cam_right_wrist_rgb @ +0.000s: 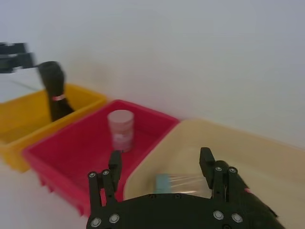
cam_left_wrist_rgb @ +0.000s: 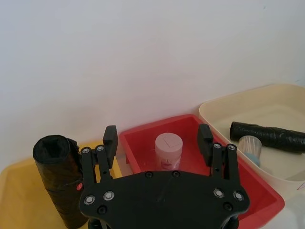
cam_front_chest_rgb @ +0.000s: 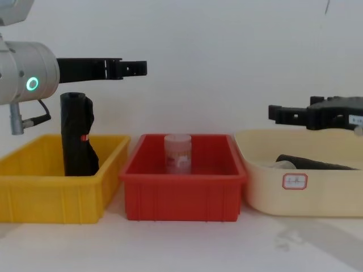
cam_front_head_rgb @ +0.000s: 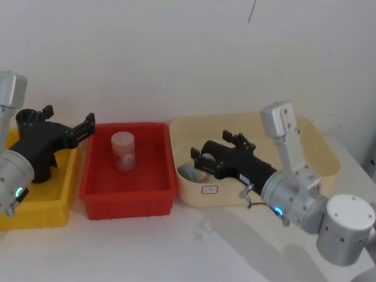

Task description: Pick up the garbage bag with the one hand and transfer it to the other hand.

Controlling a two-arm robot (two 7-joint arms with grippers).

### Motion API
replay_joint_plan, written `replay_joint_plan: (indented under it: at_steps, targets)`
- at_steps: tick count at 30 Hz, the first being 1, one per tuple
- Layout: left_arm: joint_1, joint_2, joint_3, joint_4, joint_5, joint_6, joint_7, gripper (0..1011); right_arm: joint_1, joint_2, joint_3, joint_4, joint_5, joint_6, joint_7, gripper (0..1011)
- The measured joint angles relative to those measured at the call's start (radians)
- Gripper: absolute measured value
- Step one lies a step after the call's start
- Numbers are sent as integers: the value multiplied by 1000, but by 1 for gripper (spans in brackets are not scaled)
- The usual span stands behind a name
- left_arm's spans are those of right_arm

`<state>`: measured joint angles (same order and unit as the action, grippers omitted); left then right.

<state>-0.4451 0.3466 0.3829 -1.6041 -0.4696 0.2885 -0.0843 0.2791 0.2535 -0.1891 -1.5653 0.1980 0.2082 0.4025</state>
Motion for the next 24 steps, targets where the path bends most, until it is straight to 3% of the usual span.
replay_joint_plan:
  at_steps: [11,24]
  targets:
    - [0,0,0,0,0,0,0,1001,-74,30,-26,-44,9,-113,55,999]
    - [0,0,0,0,0,0,0,1001,-106,42,-38,-64,12,-161,79,1000]
